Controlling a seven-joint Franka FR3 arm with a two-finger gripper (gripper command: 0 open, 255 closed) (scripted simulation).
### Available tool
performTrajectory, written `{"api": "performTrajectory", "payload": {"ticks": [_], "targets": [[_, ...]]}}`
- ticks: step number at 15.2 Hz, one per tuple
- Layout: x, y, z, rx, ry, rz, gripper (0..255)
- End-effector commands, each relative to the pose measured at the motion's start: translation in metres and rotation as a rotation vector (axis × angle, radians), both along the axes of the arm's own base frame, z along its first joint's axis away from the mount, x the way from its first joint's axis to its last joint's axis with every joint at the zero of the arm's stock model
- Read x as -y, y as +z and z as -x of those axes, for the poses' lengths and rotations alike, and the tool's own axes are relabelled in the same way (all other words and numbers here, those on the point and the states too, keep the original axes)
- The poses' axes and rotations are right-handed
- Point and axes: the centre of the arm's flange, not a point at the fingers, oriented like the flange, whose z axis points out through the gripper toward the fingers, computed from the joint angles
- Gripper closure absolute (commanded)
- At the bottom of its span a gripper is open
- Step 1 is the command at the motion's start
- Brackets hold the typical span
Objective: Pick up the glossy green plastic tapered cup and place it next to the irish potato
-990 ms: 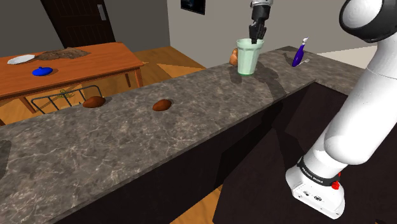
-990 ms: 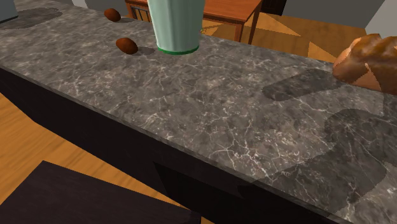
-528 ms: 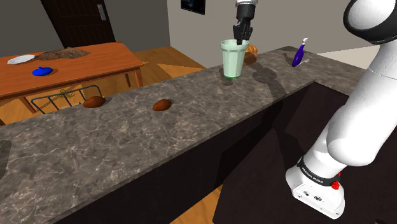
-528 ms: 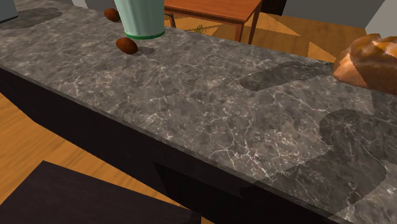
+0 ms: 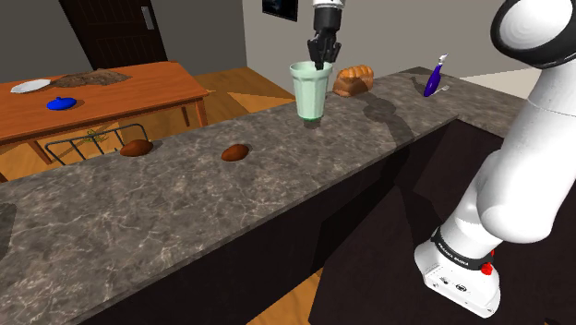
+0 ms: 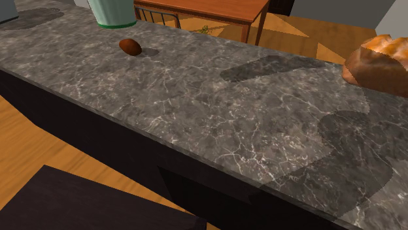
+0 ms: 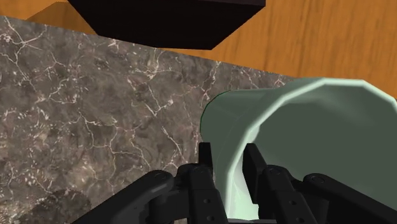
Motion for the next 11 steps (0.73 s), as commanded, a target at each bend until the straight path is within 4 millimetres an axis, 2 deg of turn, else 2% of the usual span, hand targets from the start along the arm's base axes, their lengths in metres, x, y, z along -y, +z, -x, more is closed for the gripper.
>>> {"api": "performTrajectory", "payload": {"ticks": [1, 11], "targets": [[-0.026, 0.0, -0.008, 0.0, -0.001, 0.0, 255], [-0.15, 0.0, -0.047, 0.0, -0.001, 0.0, 255]]}}
